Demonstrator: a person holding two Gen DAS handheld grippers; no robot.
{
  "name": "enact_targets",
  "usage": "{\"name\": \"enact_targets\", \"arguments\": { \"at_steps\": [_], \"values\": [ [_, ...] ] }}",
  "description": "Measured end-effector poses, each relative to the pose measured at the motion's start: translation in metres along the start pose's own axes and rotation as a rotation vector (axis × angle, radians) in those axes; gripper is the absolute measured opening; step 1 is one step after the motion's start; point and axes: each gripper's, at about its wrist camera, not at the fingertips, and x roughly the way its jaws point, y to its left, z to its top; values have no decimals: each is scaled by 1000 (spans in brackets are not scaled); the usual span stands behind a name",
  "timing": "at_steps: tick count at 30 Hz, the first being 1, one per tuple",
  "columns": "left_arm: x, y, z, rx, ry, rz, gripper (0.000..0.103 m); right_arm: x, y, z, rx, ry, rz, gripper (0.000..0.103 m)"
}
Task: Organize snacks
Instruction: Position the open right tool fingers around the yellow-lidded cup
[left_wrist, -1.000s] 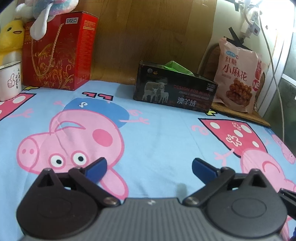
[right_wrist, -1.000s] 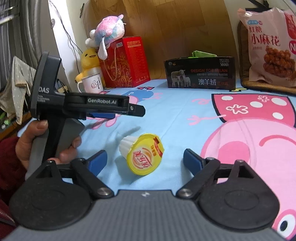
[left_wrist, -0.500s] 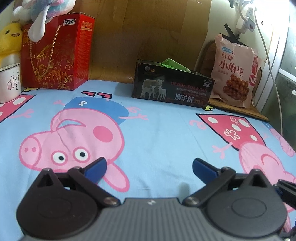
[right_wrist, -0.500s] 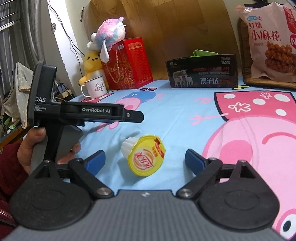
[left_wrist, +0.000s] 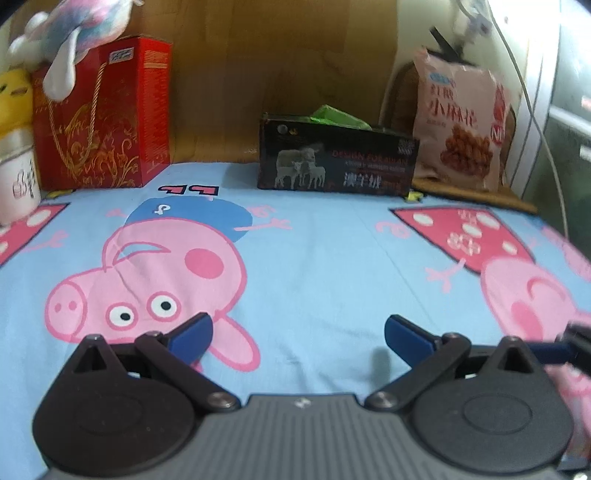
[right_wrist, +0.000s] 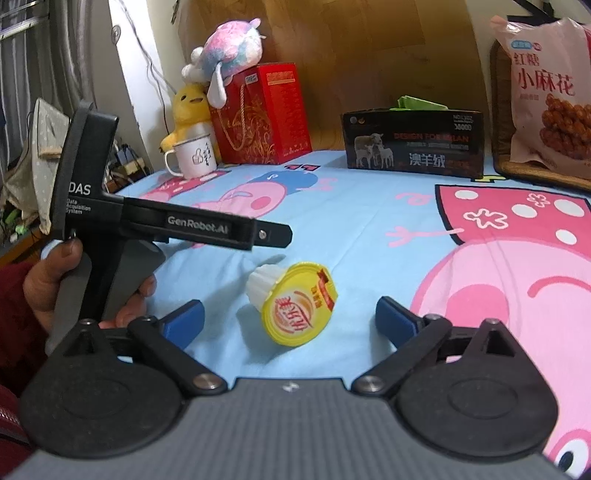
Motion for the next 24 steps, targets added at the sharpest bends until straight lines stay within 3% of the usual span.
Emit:
{"name": "enact_targets", "arguments": {
  "at_steps": [3,12,24],
  "values": [
    [0,-6,-2,52,18,28,103,2,5,0,-32,16,-13,103],
    [-5,-4,-7,73,14,23,103,2,4,-1,-39,15,-18,103],
    [-16,13,-12,-34,-36,-45,103,2,5,-1,-44,17,-22,103]
  ]
}}
